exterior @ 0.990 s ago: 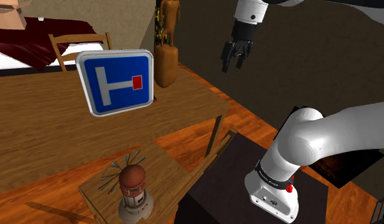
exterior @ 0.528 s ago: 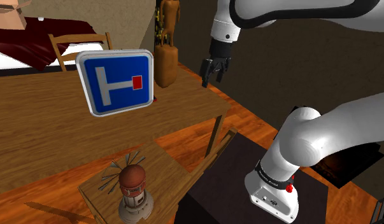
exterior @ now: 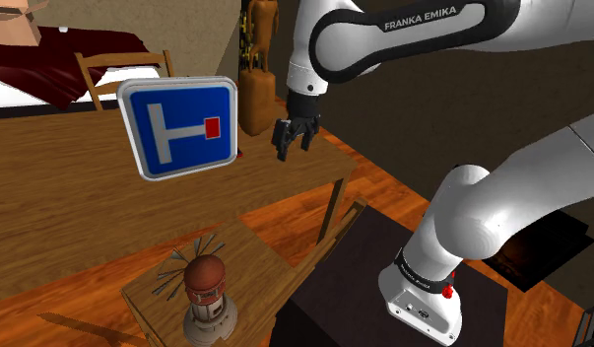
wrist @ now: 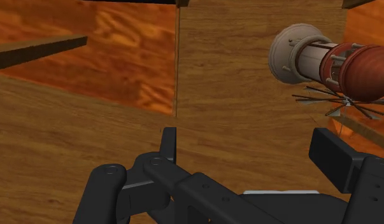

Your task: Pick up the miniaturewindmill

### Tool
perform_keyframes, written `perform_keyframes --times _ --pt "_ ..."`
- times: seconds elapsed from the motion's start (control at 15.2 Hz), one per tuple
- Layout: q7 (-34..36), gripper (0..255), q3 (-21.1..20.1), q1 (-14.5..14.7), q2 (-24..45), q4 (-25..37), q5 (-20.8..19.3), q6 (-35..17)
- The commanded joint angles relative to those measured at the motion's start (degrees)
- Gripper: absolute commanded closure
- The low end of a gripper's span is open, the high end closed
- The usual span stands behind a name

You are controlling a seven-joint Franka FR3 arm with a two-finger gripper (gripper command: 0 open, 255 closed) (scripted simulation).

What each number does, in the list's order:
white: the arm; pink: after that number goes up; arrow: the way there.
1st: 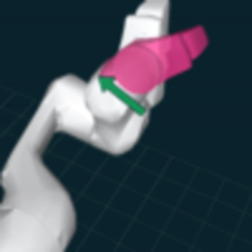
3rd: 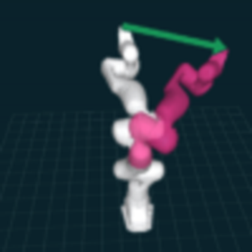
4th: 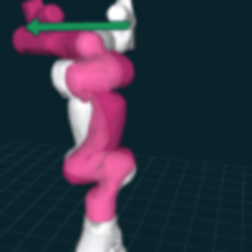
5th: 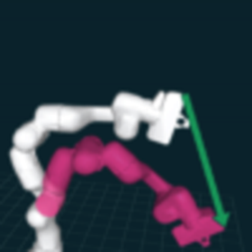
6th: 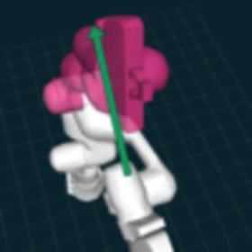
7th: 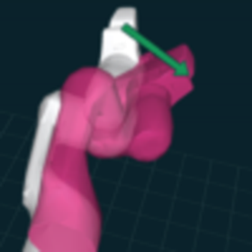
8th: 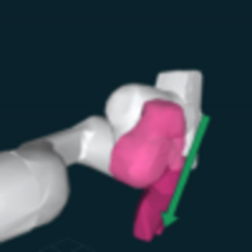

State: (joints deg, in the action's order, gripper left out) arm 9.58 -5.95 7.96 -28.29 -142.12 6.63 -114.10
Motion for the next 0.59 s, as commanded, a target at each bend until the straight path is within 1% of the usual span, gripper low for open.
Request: perform_keyframes --times 0.0,0.53 --pt "0.67 0 -1.29 1.04 3.51 0.6 1.01 -3.05" --pt "2.63 0 -5.74 4.42 18.06 4.6 3.21 -14.05"
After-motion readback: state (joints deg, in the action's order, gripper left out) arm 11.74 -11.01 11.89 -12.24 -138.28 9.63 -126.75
